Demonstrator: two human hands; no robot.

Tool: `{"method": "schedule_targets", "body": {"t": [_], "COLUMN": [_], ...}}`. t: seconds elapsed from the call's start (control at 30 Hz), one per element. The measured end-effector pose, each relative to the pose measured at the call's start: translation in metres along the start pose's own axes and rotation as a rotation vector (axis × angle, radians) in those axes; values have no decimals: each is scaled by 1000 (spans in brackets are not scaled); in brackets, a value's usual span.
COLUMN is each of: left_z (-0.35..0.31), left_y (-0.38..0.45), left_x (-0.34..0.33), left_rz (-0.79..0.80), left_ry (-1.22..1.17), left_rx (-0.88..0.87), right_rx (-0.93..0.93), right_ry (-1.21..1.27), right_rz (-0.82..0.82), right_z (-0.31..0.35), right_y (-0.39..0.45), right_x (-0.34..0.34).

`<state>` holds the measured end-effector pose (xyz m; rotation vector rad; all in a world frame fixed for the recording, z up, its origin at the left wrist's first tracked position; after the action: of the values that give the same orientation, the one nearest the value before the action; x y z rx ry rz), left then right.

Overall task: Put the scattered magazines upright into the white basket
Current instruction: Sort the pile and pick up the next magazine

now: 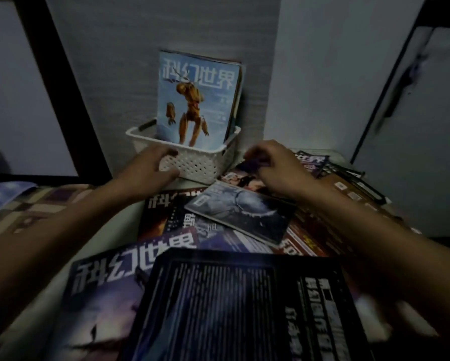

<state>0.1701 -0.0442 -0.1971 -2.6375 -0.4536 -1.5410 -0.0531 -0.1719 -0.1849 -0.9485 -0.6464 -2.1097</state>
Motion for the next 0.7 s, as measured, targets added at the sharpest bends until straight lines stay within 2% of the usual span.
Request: {"method": "schedule_targets", "body": {"t": [0.07, 0.13, 0.2, 0.27, 0.3, 0.37, 0.43, 0.6, 0.63, 0.7], "left_z": [-17, -41, -66, -82, -84, -85, -87, -92, -93, -94], "left_y": [-22, -42, -63, -77, -80, -85, -90, -98, -99, -102], "left_x": [-5, -9, -18, -34, -41, -49, -49, -51, -51, -49], "left_rz": [195, 375, 556, 665, 668, 638, 631, 630, 619, 563], "left_ry": [58, 102, 136, 266, 327, 310, 262, 209, 198, 230], "left_rx": [5, -95, -185, -205, -215, -214, -216, -195, -184, -201], "right_rx": [85, 136, 124, 63, 48, 37, -27, -188, -204, -223], "right_ry": [-101, -190, -241, -351, -443, -579, -559, -408, -329, 15], "right_rz": [73, 114, 213, 384, 448, 475, 454, 441, 452, 481], "right_z": [1, 1, 8, 14, 16, 17, 18, 24, 26, 29], "right_y": [-46, -85, -118, -143, -150, -161, -166, -168, -168, -169], "right_x": [2, 9, 16, 15, 11, 4, 4, 5, 6, 14]}}
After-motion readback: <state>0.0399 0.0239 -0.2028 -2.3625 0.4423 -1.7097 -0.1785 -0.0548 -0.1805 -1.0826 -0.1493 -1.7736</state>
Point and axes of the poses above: each hand's wrist, its own y-axis towards the middle knuckle, its own x-axis out of the back of the hand, z = x × y, the point moved 2 cm from there along y, towards the middle knuckle, and after that the axes turned 12 degrees about z, right-handed, at the moved point
